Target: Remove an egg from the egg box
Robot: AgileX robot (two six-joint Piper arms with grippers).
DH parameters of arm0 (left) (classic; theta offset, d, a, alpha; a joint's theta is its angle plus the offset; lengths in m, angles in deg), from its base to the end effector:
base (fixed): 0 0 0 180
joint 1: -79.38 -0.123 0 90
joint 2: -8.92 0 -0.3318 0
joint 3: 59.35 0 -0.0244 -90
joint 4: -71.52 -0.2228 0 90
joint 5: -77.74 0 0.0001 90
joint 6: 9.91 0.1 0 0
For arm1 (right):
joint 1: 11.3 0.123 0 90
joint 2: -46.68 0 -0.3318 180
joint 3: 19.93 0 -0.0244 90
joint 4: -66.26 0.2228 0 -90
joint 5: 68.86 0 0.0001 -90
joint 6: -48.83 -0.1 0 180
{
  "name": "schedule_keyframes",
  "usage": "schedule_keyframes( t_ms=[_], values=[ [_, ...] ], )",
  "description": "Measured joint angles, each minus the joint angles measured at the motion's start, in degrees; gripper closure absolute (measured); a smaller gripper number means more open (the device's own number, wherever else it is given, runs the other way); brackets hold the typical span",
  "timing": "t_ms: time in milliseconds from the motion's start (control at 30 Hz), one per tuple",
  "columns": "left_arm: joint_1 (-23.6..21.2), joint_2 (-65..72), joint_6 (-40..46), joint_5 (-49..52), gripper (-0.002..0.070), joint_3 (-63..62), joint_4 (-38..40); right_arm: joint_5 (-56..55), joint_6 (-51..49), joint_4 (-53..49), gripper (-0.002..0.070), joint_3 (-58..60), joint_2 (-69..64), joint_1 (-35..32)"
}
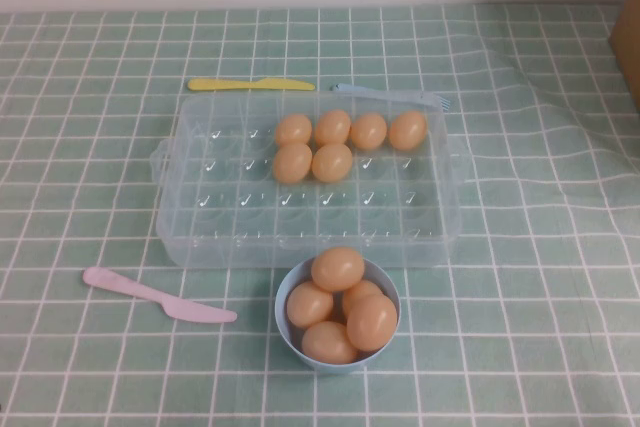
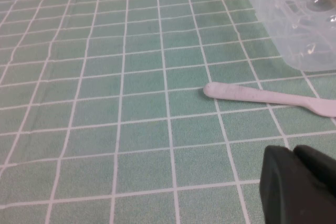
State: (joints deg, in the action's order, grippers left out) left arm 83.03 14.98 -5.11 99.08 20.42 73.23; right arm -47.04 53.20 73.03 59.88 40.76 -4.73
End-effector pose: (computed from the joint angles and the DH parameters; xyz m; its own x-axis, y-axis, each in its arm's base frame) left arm -0.0140 -0.0002 0.1690 -0.2899 0.0745 -0.9542 0.0904 0.9946 0.0503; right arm -0.0148 0.0027 0.1682 -0.3023 -0.0011 -0.9532 -0.1458 0.9883 0.0451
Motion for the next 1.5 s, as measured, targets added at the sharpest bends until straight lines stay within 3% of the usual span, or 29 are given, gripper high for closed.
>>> schedule_keyframes(
  t_ms=[967,1400,1500],
  values=[
    [0.0,0.0,0.0,0.0,0.0678,0.0,0.0,-0.9,0.0,4.7,0.0694,0.0,0.0,0.0],
    [0.0,0.0,0.0,0.0,0.0678,0.0,0.0,-11.4,0.0,35.7,0.0694,0.0,0.0,0.0],
    [0.0,0.0,0.0,0.0,0.0678,0.0,0.0,-12.2,0.7,38.7,0.0694,0.0,0.0,0.0]
  ],
)
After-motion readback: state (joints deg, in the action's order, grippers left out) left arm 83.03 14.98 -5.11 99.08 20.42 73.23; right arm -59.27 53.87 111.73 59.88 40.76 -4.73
